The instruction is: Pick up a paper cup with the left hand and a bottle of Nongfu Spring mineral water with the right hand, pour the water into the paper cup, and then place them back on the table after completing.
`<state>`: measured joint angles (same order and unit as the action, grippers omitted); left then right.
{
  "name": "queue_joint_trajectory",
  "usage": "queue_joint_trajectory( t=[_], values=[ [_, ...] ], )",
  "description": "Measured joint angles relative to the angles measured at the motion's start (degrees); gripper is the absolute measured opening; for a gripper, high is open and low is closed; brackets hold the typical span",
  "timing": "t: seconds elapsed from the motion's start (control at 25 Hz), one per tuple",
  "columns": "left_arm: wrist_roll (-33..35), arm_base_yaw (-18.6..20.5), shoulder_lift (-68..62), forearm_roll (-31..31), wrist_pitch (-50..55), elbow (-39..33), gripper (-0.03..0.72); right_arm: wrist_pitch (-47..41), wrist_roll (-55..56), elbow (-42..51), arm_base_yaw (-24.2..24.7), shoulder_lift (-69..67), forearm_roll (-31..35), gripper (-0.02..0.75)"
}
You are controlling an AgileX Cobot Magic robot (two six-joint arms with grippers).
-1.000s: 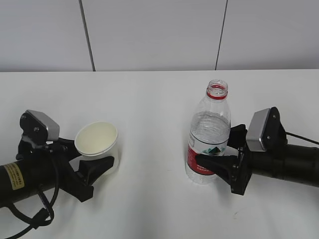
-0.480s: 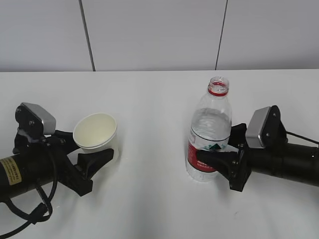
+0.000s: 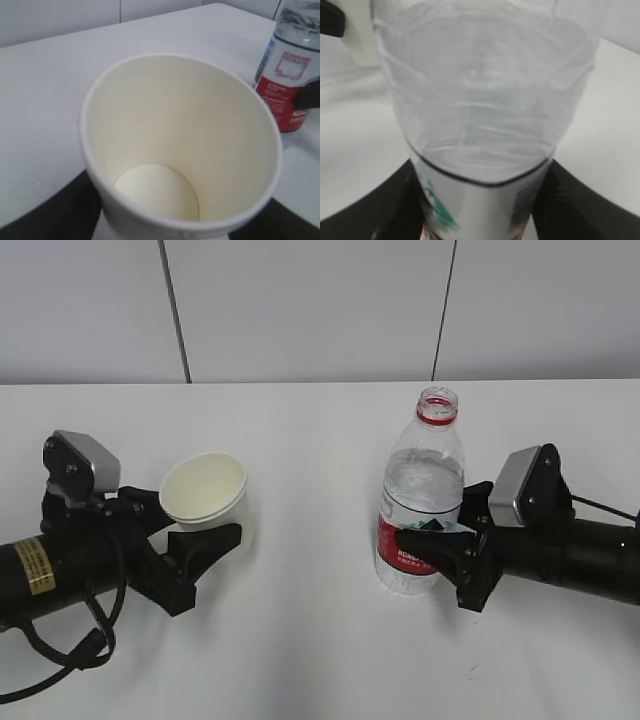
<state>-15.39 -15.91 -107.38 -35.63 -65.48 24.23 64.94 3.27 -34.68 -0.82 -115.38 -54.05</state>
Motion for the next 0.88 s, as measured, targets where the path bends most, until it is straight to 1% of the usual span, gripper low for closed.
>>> queue_joint_trajectory(
  t=[0.28, 0.4, 0.56, 0.64, 0.8, 0.88],
  values=[
    [-5.53, 0.0, 0.0, -8.57, 0.0, 5.33, 0.448, -2.28, 0.0, -5.4, 0.0, -0.44, -0.74, 0.419],
    [-8.18, 0.0, 0.0, -9.7, 0.12, 7.08, 0.448, -2.4, 0.0, -7.95, 0.0, -0.48, -2.16, 0.419],
    [-13.64, 0.0, 0.0, -14.56, 5.69, 10.29, 0.448, -2.81, 0.0, -11.08, 0.0, -0.7, -3.24, 0.419],
    [-15.27, 0.0, 0.0, -16.78, 8.39, 11.4, 0.448, -3.51, 0.0, -12.16, 0.0, -0.7, -3.34, 0.419],
    [-18.97, 0.0, 0.0, -19.07, 9.64, 13.03, 0.448, -5.84, 0.0, -14.83, 0.0, -0.94, -4.74, 0.419],
    [-22.23, 0.0, 0.0, -22.38, 11.04, 14.42, 0.448, -7.77, 0.0, -16.4, 0.0, -1.06, -6.55, 0.419]
  ],
)
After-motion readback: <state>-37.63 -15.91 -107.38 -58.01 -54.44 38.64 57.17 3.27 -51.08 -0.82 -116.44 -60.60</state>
